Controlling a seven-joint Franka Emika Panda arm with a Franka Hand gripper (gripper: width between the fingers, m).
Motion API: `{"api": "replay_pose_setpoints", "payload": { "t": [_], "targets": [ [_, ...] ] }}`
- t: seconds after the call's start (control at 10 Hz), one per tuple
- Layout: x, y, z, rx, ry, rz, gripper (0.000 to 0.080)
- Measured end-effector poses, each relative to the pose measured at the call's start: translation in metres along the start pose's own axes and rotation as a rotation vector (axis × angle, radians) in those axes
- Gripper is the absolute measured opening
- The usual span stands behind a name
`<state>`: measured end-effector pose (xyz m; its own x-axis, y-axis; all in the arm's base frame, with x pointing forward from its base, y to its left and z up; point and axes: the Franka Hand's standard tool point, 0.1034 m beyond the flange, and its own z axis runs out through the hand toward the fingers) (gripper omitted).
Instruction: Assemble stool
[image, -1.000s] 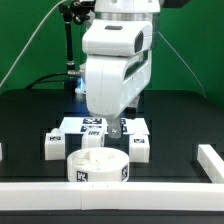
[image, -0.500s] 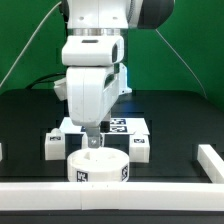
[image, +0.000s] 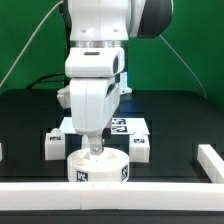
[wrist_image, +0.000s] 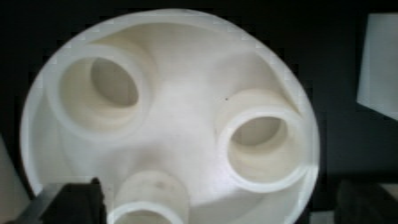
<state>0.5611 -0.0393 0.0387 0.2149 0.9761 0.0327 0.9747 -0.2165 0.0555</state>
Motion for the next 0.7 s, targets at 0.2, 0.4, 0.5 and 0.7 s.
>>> {"api": "replay_pose_setpoints", "payload": {
  "t": [0.2, 0.4, 0.5, 0.7],
  "targets": [
    [-0.003, -0.003, 0.014, 0.003, 0.004, -0.002, 0.0649],
    [-0.004, -0.006, 0.019, 0.012, 0.004, 0.000, 0.0650],
    [-0.003, -0.007, 0.020, 0.014, 0.004, -0.001, 0.0650],
    [-0.005, -0.010, 0.025, 0.023, 0.003, 0.002, 0.0650]
  ]
}}
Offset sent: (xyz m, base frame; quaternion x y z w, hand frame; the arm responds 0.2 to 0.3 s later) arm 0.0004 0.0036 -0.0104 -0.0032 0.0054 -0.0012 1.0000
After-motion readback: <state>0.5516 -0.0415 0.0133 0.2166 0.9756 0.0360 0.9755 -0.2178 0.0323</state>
